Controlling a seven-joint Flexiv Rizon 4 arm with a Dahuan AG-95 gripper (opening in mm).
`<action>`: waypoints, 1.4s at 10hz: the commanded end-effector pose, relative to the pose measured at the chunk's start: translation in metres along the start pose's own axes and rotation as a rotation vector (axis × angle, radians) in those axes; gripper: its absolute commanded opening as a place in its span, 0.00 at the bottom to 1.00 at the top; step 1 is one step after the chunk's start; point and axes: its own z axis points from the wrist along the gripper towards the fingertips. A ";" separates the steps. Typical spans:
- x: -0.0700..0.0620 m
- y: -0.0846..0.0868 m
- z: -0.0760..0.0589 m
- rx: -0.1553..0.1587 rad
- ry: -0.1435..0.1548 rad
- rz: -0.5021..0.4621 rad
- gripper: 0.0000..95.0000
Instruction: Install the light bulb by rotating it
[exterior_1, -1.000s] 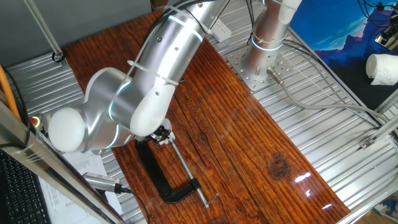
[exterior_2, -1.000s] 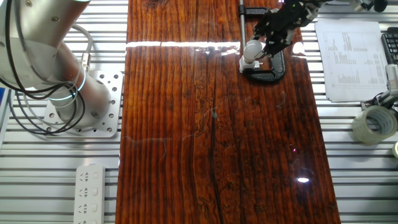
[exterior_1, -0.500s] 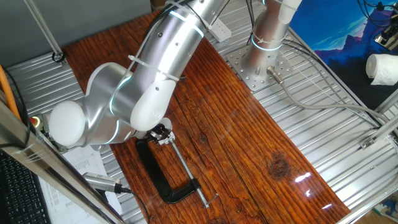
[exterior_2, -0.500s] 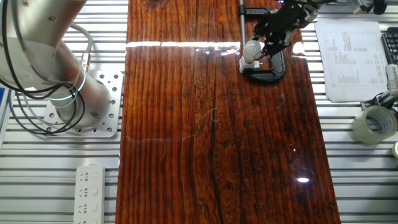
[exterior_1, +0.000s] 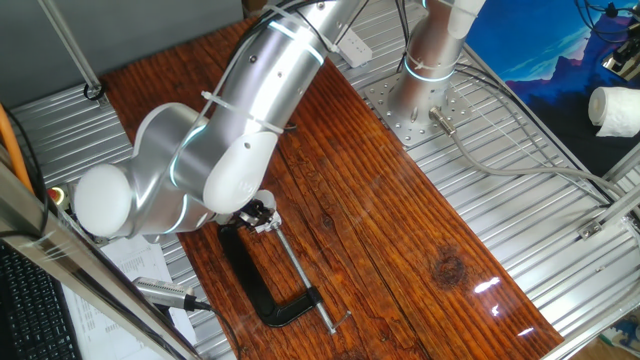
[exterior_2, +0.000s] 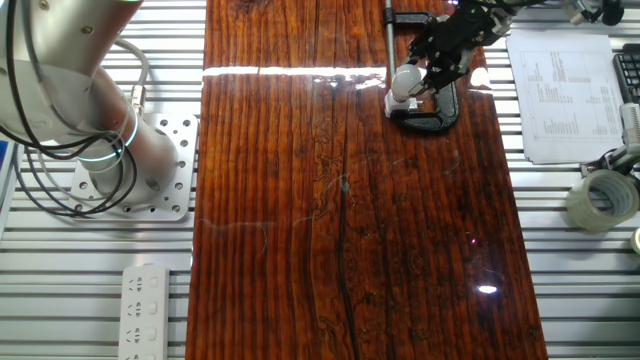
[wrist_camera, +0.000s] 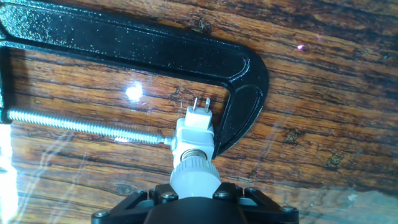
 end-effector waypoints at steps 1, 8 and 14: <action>-0.001 0.000 0.001 -0.009 -0.001 0.010 0.40; -0.001 0.000 0.001 -0.044 0.003 0.049 0.40; -0.001 0.000 0.001 -0.075 0.009 0.073 0.40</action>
